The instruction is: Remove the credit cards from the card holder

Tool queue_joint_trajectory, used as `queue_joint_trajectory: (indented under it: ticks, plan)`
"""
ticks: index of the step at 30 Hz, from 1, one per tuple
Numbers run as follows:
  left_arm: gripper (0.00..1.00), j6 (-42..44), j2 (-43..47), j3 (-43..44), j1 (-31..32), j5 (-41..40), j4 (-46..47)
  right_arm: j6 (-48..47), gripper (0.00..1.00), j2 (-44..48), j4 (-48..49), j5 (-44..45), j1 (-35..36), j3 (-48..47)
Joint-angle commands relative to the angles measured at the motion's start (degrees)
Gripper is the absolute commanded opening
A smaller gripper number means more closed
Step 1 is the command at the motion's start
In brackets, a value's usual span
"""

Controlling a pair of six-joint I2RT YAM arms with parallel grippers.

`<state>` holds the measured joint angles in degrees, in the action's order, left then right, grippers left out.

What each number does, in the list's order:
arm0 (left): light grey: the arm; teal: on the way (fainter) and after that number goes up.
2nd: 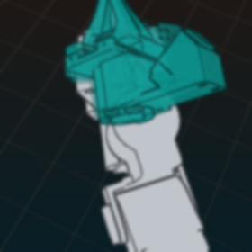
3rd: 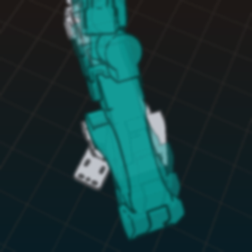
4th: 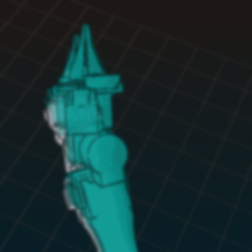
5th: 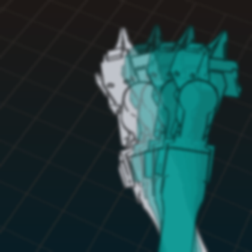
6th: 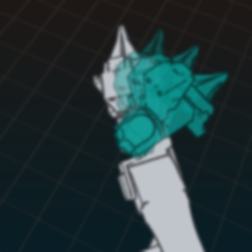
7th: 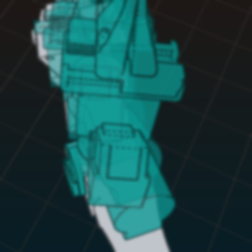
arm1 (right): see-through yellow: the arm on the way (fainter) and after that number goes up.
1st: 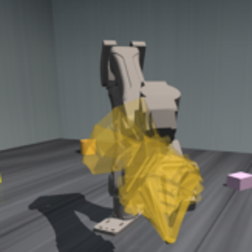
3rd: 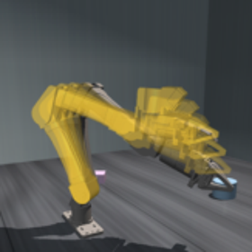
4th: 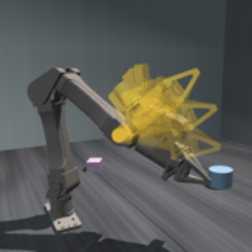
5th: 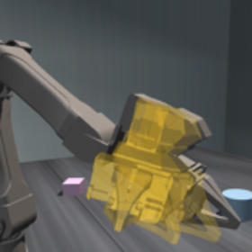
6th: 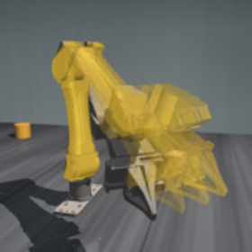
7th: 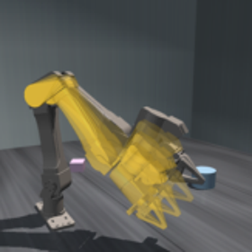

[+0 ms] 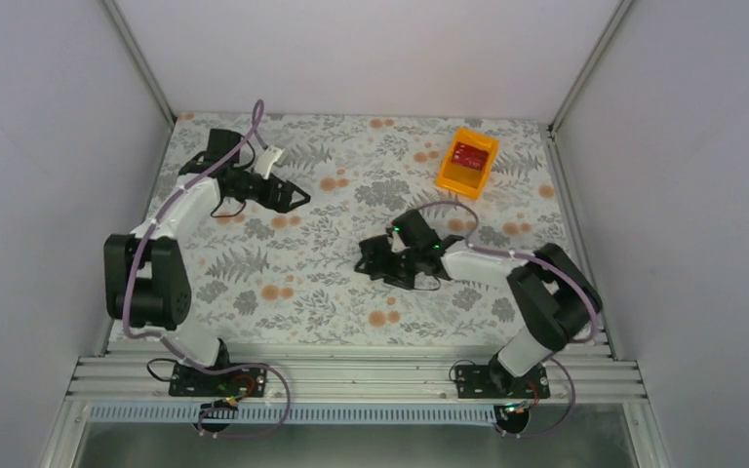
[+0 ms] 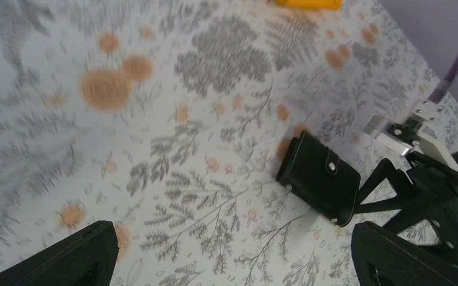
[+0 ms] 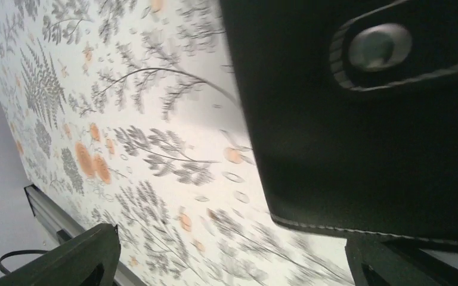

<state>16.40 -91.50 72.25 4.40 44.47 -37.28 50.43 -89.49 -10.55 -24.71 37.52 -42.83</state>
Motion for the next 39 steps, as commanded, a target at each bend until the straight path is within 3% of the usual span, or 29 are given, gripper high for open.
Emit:
queue_joint_trajectory:
  ticks: [1, 5, 9, 14, 19, 22, 28, 33, 39]
  plan:
    - [0.97, -6.6, -3.8, -4.7, 1.2, 0.3, 7.0, 2.9, 0.96, -8.5, 2.9, -1.6, 4.5, -7.8]
    - [0.96, -7.2, -7.1, -7.5, 5.7, -2.7, 11.2, -2.7, 0.95, -4.7, 0.5, -2.7, 4.1, -8.5]
    - [0.94, -9.5, -10.4, -7.2, 7.9, -1.7, 10.7, -12.2, 0.94, 1.9, -15.6, -1.5, 2.4, -11.6]
    - [0.88, -18.5, -12.6, -8.4, 10.5, -6.8, 14.1, -18.4, 0.81, 5.2, -23.8, -2.8, -5.5, -12.2]
    - [0.85, -21.4, -13.4, -7.8, 15.0, -6.1, 15.0, -22.4, 0.67, -4.7, -18.4, -0.9, -14.5, -20.3]
    - [0.84, -22.7, -14.2, -9.2, 15.6, -4.4, 16.2, -24.6, 0.56, -14.0, -18.1, -4.1, -15.2, -25.1]
    - [0.8, -23.9, -19.5, -8.2, 16.2, -0.4, 16.5, -27.1, 0.49, -22.5, -14.7, -10.8, -15.0, -25.5]
    - [0.76, -24.1, -23.6, -7.4, 17.4, 1.4, 16.6, -28.0, 0.46, -24.9, -11.9, -13.1, -14.1, -24.1]
    - [0.69, -24.2, -27.7, -5.9, 18.1, 4.1, 16.2, -29.4, 0.32, -24.8, -10.4, -17.1, -12.6, -23.3]
